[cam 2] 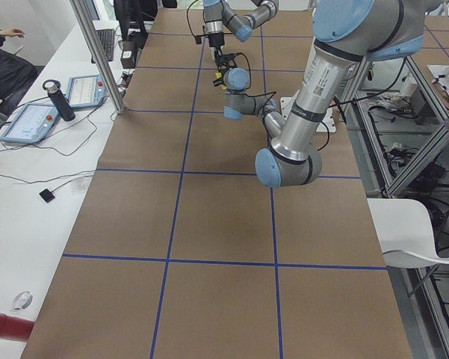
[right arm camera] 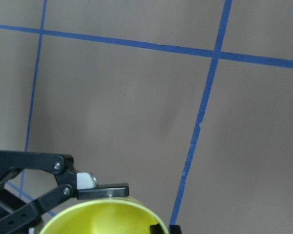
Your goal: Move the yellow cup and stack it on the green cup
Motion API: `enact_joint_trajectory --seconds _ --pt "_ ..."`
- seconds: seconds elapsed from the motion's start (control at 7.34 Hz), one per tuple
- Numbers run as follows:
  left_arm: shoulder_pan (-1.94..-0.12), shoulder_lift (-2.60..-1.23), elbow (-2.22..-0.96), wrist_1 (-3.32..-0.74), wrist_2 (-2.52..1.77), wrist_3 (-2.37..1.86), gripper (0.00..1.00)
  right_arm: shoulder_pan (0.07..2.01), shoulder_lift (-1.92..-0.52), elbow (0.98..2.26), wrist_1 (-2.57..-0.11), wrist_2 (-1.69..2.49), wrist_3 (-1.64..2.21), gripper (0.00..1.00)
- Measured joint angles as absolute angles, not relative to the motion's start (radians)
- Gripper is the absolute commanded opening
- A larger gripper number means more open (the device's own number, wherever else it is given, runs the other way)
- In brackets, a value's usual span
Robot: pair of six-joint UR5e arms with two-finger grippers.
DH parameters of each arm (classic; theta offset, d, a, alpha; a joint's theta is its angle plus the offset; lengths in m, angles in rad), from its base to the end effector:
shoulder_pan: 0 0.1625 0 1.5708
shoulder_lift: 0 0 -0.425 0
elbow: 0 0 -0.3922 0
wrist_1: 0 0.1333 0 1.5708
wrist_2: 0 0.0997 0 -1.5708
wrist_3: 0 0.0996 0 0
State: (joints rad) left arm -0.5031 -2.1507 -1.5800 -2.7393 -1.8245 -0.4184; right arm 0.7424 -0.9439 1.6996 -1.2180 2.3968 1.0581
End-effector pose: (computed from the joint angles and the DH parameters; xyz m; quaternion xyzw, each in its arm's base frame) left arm 0.5043 -0.4011 0.1842 0.5079 0.5762 0.2942 0.5688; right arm -0.4307 -0.4767 0.1786 0.0068 -0.5906 -0.1206 0.7979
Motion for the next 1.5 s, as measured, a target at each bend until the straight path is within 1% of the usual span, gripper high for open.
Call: enact_joint_trajectory --seconds 0.14,0.27,1.09,1.5 --pt "-0.503 -2.151 -1.58 -2.739 -1.824 -0.425 0.84 0.742 -0.947 1.702 -1.218 2.396 1.058 0.0" --pt "-0.503 -2.151 -1.577 -2.738 -1.823 -0.44 1.0 0.743 -0.951 1.706 -1.218 2.396 1.058 0.0" --pt "-0.507 -2.156 -1.578 -2.742 -1.824 -0.523 1.0 0.748 -0.965 1.715 -1.218 2.391 1.063 0.0" --pt "-0.51 -2.142 -1.604 -2.743 -1.827 -0.53 1.0 0.825 -1.009 1.709 -1.229 2.387 1.076 0.0"
